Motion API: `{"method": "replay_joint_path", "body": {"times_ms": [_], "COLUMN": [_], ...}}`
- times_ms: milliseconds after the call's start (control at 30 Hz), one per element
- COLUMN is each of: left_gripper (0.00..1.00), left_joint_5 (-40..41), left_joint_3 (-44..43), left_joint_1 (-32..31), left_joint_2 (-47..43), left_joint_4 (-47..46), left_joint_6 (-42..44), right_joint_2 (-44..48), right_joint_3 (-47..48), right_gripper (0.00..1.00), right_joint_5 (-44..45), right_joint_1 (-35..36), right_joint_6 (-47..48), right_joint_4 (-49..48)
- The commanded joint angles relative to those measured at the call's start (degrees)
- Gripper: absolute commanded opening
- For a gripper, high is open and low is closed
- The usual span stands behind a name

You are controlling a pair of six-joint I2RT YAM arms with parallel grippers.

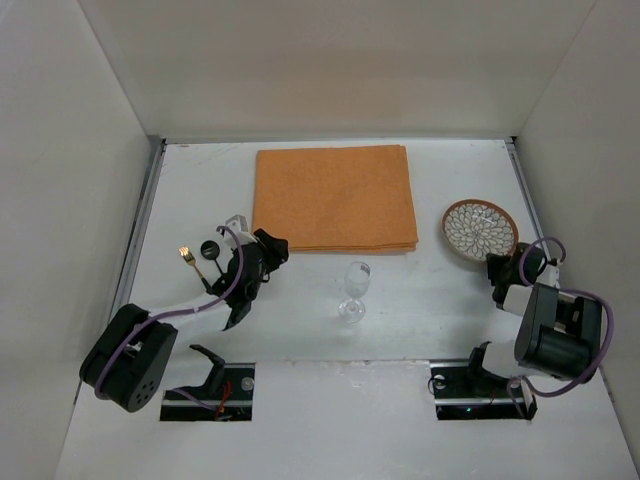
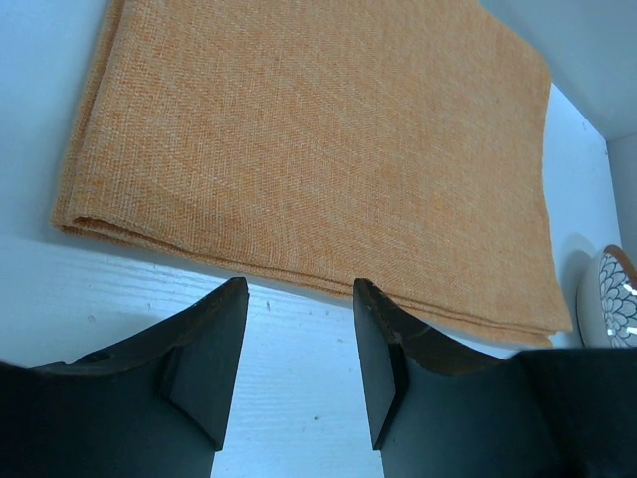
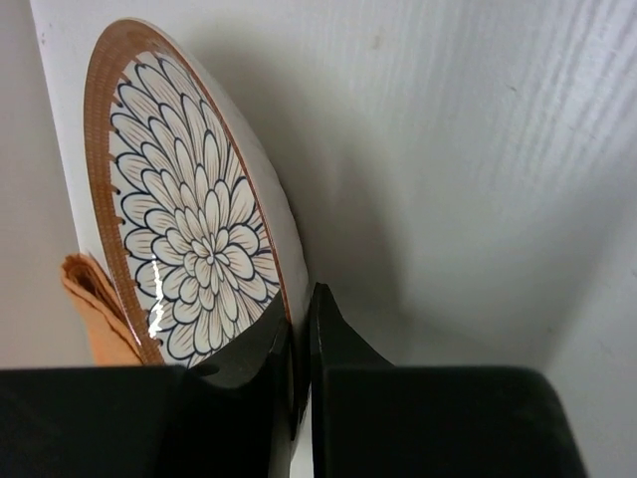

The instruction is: Set the dinner table for one person

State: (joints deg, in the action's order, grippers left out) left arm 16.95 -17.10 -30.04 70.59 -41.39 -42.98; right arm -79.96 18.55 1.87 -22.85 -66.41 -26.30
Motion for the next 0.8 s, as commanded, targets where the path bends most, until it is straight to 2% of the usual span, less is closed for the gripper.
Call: {"method": "replay_joint_path", "body": {"times_ms": [0, 100, 167, 267, 333, 533, 767], "left_gripper": [0.44, 0.44, 0.44, 0.45, 0.45, 0.45, 0.45], "left_joint_5": [0.1, 0.5, 0.0, 0.2, 0.3, 0.0, 0.0], "left_joint_3": [1.2, 1.5, 1.5, 2.1, 2.2, 2.3, 2.5], "left_joint_1": [0.7, 0.6, 1.4, 1.9, 2.0, 2.8, 3.2], "left_joint_2": [-1.7, -1.7, -1.7, -3.1, -3.3, -2.7, -2.8], "left_joint_4": [-2.9, -3.5, -3.6, -3.6, -3.6, -3.6, -3.6], "left_joint_6": [-0.5, -0.3, -0.5, -0.5, -0.5, -0.6, -0.7], "right_joint_2": [6.8, 14.3, 17.1, 16.1, 13.0, -4.3, -20.2], "right_joint_3": [-1.2, 0.2, 3.1, 9.1, 13.0, 28.8, 45.4], "right_gripper": [0.0, 0.0, 0.01, 0.01, 0.01, 0.02, 0.02], "right_joint_5": [-3.4, -4.8, -4.9, -5.7, -5.3, -4.7, -3.2], "right_joint_1": [-0.1, 1.1, 5.4, 13.0, 18.4, 35.1, 42.7], "right_joint_6": [-0.9, 0.8, 2.2, 3.2, 3.6, 3.0, 2.2], "right_joint_4": [-8.8, -9.0, -8.1, -7.2, -7.5, -9.9, -6.9]}}
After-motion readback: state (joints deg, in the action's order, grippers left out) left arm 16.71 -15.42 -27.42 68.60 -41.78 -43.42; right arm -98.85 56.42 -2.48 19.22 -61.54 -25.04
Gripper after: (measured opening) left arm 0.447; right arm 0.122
